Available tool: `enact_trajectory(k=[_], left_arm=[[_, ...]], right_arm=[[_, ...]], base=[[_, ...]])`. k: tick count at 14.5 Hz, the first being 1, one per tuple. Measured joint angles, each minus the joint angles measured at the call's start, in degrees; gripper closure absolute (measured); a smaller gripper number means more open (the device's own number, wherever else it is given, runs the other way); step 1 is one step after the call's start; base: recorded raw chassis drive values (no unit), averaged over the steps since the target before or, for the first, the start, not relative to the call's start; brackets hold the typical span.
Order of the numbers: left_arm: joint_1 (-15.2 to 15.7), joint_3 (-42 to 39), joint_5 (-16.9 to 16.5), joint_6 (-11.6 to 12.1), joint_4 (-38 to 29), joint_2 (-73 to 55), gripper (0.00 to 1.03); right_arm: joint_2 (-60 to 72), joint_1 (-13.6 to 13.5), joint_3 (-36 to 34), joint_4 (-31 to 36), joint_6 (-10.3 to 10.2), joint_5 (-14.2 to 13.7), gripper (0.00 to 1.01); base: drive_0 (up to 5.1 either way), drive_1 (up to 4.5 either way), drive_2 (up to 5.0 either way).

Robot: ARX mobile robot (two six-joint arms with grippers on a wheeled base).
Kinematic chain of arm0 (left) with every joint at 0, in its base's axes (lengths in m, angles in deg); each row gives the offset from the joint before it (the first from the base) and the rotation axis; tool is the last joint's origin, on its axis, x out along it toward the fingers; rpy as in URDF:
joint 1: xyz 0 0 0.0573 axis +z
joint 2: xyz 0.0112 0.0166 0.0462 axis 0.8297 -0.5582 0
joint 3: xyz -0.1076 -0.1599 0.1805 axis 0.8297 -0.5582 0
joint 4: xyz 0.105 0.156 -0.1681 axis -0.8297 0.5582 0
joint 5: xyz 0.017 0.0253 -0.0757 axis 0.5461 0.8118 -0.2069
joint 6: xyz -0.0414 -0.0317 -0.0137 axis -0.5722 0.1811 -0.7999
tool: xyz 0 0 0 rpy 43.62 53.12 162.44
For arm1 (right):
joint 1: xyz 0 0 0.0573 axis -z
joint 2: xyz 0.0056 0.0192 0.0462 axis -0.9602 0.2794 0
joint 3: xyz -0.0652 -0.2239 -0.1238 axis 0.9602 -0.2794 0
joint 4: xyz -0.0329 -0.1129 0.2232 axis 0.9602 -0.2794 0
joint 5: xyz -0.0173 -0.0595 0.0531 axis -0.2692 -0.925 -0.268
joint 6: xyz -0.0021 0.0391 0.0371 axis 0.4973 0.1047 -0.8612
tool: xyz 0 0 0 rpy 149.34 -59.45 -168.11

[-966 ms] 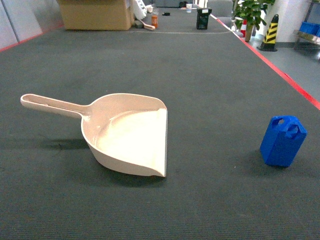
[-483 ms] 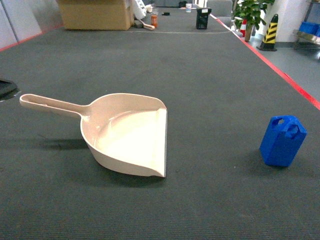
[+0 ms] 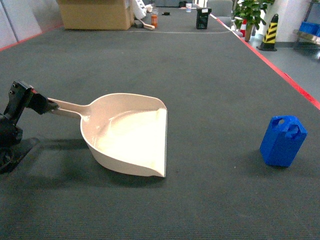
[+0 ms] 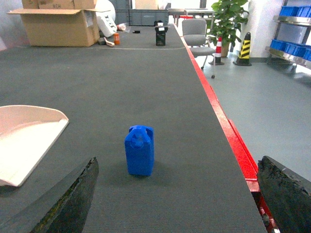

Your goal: Place part in tray to right shelf

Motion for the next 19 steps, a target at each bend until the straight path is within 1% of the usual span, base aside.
enact_trajectory(k=[3, 4, 5, 7, 9, 10, 11, 13, 14, 16, 18, 19], left_arm=[[0.3, 6.3, 0.0, -2.3, 0.6, -3.5, 0.05], [0.2, 8.2, -0.1, -2.7, 0.8, -4.3, 0.05], [-0.2, 9.8, -0.1, -3.0, 1.7, -5.0, 0.05], [-1.5, 11.2, -0.6, -4.3, 1.3, -6.7, 0.05], [-2.3, 14.9, -0.2, -5.6, 0.5, -10.1, 0.05], [-2.3, 16.0, -0.4, -5.9, -0.7, -11.0, 0.09], [-1.9, 17.1, -0.2, -7.2, -1.4, -11.5, 0.21], [-1.5, 17.5, -0.6, -7.5, -2.7, -11.6, 0.28], [-1.5, 17.6, -0.9, -7.7, -3.6, -11.6, 0.33], [-1.3, 17.7, -1.6, -8.5, -5.1, -11.6, 0.40], [-1.2, 17.6, -2.6, -9.2, -6.9, -11.6, 0.50], [-1.2, 17.6, -2.6, -9.4, -7.1, -11.6, 0.52]], right_arm=[[0.0, 0.0, 0.0, 0.0, 0.0, 0.0, 0.03], [0.0, 0.0, 0.0, 0.0, 0.0, 0.0, 0.03], [0.0, 0.0, 0.0, 0.0, 0.0, 0.0, 0.03], [0.0, 0.0, 0.0, 0.0, 0.0, 0.0, 0.03], [0.0, 0.0, 0.0, 0.0, 0.0, 0.0, 0.03], [0.0, 0.0, 0.0, 0.0, 0.0, 0.0, 0.03], [0.0, 0.0, 0.0, 0.0, 0.0, 0.0, 0.03], [0.0, 0.0, 0.0, 0.0, 0.0, 0.0, 0.03], [0.0, 0.0, 0.0, 0.0, 0.0, 0.0, 0.03], [0.0, 0.0, 0.0, 0.0, 0.0, 0.0, 0.03], [0.0, 0.0, 0.0, 0.0, 0.0, 0.0, 0.03], [0.0, 0.0, 0.0, 0.0, 0.0, 0.0, 0.03]], base=[[0.0, 0.00, 0.0], [0.0, 0.00, 0.0], [0.0, 0.00, 0.0], [0.0, 0.00, 0.0], [0.0, 0.00, 0.0], [0.0, 0.00, 0.0], [0.0, 0.00, 0.0], [0.0, 0.00, 0.0], [0.0, 0.00, 0.0], [0.0, 0.00, 0.0], [0.0, 0.00, 0.0], [0.0, 0.00, 0.0]])
